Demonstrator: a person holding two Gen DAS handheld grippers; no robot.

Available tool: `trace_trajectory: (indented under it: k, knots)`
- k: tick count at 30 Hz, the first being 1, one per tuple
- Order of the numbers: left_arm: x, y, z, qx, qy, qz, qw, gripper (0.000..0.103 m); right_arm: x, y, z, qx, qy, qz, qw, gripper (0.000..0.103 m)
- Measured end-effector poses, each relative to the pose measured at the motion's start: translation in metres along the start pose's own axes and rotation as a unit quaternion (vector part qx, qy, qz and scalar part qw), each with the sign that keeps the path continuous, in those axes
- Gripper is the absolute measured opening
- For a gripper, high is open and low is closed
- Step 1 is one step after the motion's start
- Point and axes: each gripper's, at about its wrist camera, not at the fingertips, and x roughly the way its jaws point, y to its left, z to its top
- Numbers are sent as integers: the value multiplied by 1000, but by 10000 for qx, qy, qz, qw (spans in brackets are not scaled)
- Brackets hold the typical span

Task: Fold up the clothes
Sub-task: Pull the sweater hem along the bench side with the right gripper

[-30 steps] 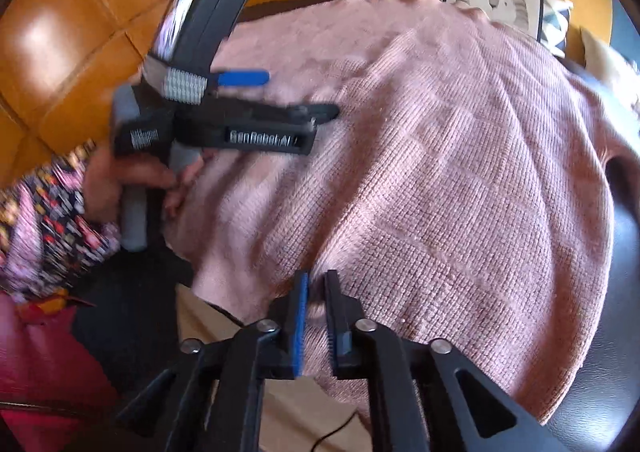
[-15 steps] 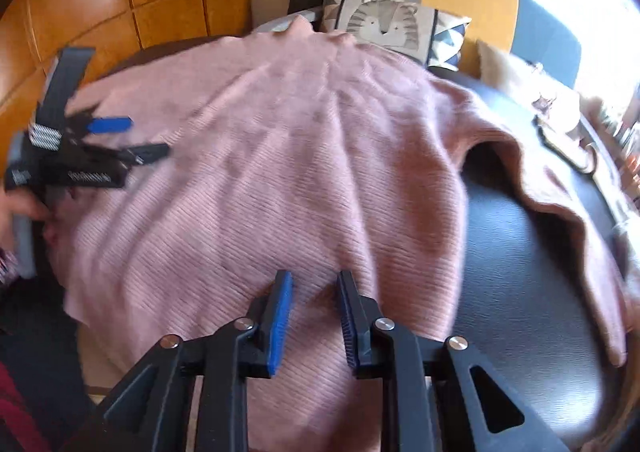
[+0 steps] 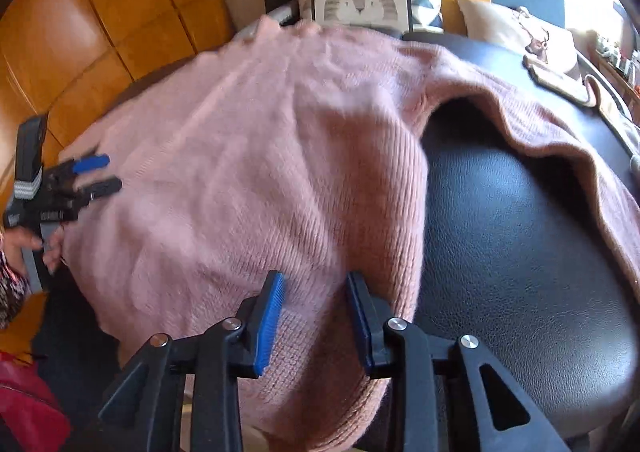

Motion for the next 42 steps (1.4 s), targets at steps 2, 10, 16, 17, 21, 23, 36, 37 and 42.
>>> trace_trajectory:
  k: [2,10,16,17,21,23,36,37,42]
  knots:
    - [-3,-5,-5,190,-108,208,9995,103,-1,1,1,-15,14,49,10000,31]
    - [2,42,-31,76,429,913,9949,103,6,-9,-18,-304,388,-86,9988,30]
    - [-4,62,-32,-476,575,494,9960,102,7,-6,-15,-553,459,-203,9972,27]
    - [-9,58,-31,-515,501,385,9967,102,6,-5,-14,-508,429,-171,9976,27]
    - [-30,35,-32,-254,40,99,9996,102,-1,-5,-7,-330,308,-43,9990,28]
    - [-27,36,-39,-98,189,407,9989,102,-5,5,-5,-441,139,178,9988,28]
    - [-30,88,-70,-473,682,809,9933,103,9,0,-24,-567,755,207,9953,30]
    - [-31,87,-70,-484,692,808,9931,103,9,-5,-25,-412,759,310,9958,30]
    - [-51,77,-60,-870,132,453,9951,102,6,1,-26,-481,807,322,9951,31]
